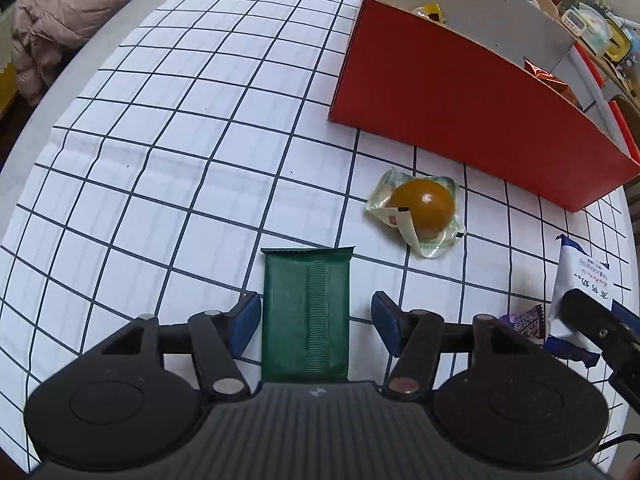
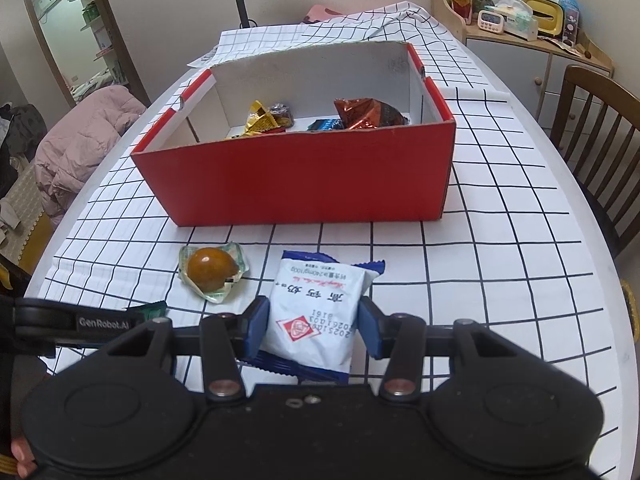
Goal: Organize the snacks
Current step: 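Lift and carry the green pack and milk-candy pack over the red box with both grippers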
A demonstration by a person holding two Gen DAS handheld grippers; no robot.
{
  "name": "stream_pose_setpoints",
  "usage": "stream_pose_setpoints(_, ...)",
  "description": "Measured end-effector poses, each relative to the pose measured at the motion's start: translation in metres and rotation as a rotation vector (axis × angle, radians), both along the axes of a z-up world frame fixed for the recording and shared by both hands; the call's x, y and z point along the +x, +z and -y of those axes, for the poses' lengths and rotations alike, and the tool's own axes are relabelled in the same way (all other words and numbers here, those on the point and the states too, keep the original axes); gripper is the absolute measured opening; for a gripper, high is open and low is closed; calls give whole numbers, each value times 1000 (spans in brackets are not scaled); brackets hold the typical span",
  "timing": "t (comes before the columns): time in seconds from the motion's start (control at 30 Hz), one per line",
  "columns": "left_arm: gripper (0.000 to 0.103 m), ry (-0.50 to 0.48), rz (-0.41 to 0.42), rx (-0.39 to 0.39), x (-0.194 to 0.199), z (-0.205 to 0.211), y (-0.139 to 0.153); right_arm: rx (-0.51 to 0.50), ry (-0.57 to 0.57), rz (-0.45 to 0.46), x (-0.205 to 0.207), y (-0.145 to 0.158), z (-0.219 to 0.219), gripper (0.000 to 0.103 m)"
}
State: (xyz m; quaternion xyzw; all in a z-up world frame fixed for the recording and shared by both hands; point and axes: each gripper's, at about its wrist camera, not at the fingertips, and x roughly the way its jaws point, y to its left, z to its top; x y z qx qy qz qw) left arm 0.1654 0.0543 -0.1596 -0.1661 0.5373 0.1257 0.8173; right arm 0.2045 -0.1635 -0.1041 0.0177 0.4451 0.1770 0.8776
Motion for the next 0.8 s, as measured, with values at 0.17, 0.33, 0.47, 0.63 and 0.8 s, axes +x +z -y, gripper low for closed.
stream_pose_setpoints(0.17, 43, 8, 16, 25, -2, -1, 1, 1, -4, -1, 1, -1, 0, 47)
stream_pose_setpoints(0.33, 43, 8, 33, 10, -4, -2, 3, 1, 0, 0, 0, -1, -1, 47)
stream_pose_setpoints(0.47, 43, 34, 43, -16, -5, -7, 6, -1, 3, 4, -1, 0, -2, 47)
stream_pose_setpoints(0.63, 43, 49, 61, -24, -8, -9, 17, -2, -1, 7, -2, 1, -2, 47)
stream_pose_setpoints(0.8, 43, 40, 99, -11, -13, -9, 35, 1, 5, 21, -3, 7, -3, 47)
